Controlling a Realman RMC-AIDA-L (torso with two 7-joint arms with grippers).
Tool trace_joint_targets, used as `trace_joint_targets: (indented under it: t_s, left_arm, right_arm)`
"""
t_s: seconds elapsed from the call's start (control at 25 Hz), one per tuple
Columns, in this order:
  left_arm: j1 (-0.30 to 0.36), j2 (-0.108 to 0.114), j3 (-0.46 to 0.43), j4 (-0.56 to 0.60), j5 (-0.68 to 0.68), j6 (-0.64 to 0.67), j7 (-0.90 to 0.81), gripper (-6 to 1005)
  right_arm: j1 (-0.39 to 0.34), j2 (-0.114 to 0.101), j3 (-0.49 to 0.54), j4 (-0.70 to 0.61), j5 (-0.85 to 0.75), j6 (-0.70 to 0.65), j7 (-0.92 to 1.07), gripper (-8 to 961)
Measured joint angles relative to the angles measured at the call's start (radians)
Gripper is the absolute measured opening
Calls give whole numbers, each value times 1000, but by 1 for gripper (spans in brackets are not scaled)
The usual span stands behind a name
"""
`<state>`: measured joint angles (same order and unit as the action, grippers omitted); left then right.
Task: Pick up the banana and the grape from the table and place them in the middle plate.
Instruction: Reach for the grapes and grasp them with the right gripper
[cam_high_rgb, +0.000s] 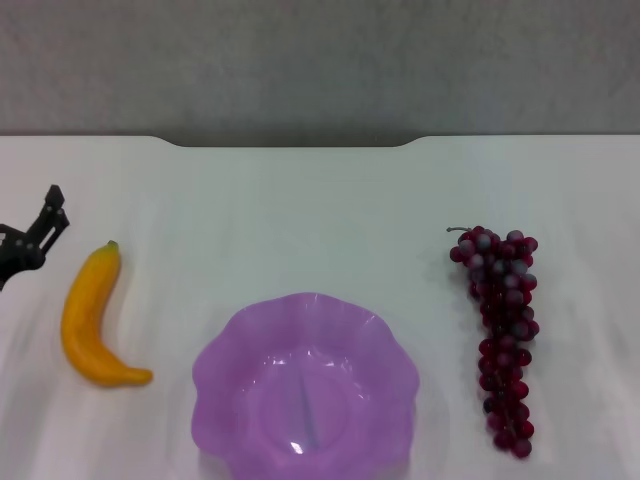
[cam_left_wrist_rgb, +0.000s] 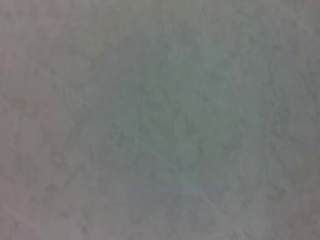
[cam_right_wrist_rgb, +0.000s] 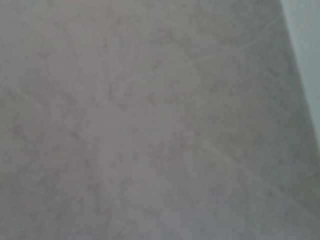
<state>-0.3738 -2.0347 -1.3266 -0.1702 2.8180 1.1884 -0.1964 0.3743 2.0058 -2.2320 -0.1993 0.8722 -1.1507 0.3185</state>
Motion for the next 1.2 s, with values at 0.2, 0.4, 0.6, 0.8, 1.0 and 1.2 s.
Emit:
trace_joint_targets:
  t_s: [0.2,0.4,0.6,0.8,1.0,1.2]
  left_arm:
    - [1,2,4,0,0,-23,-20,887]
    - [5,3,10,0,0,-35,-18,887]
    - [5,4,14,0,0,-36,-14,887]
    - [6,4,14,0,0,-33,-13,887]
    - [6,4,14,0,0,-32,-13,887]
    - [4,4,16,0,0,-30,-12,887]
  right_arm:
    - [10,-6,0,9,-121,63,54,884]
    - [65,-21,0,93,-336,106,223,883]
    - [125,-50,2,181,-511,81,442,882]
    - [150,-56,1,203,-571,82,494,881]
    - [165,-57,-8,212,-599,88,530,881]
    - [192,-57,-13,251,-638,113,591,879]
